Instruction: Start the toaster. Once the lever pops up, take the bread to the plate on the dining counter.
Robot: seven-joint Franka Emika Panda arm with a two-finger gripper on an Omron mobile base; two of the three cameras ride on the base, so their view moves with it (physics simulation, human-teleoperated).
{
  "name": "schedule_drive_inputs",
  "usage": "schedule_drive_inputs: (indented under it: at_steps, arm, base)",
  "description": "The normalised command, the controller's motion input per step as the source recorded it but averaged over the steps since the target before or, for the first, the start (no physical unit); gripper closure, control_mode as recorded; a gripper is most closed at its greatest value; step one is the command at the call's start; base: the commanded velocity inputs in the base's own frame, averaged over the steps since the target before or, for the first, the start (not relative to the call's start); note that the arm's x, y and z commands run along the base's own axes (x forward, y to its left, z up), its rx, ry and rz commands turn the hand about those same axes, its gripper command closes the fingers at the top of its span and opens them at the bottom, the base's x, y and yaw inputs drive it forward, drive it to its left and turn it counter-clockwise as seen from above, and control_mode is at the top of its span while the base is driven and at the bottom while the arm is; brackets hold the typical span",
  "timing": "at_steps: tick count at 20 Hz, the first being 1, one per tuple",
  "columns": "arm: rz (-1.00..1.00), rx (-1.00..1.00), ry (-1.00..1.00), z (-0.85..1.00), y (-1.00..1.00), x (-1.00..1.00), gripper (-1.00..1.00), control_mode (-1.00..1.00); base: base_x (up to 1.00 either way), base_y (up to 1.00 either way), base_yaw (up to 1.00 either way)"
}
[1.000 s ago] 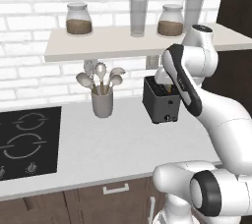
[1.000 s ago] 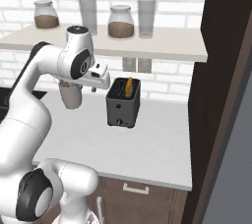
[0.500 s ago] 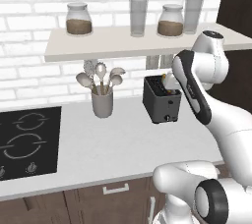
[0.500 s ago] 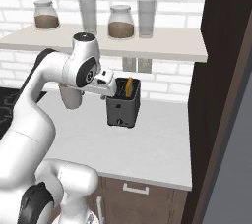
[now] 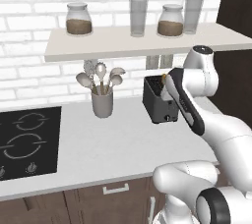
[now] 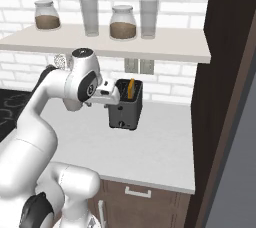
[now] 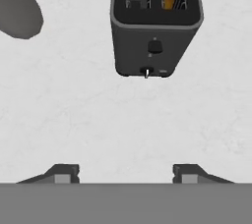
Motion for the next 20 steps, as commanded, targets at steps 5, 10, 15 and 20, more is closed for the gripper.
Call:
schedule_drive_inputs:
  at_steps: [5,10,15,20]
  arm:
    - [0.05,-0.09,0.0,-0.29,-0.07,0.32,1.0,-1.0]
    - [0.02,-0.01,-0.01,-0.32,-0.04,0.3,1.0,-1.0]
    - [0.0,0.0,-0.06,-0.12,-0.25,0.07,1.0,-1.0]
    - [0.0,0.0,-0.04,-0.02,-0.33,0.03,1.0,-1.0]
  base:
    - [0.0,0.0,0.0]
    - [0.0,0.0,0.0]
    - [0.0,0.0,0.0]
    - [0.0,0.0,0.0]
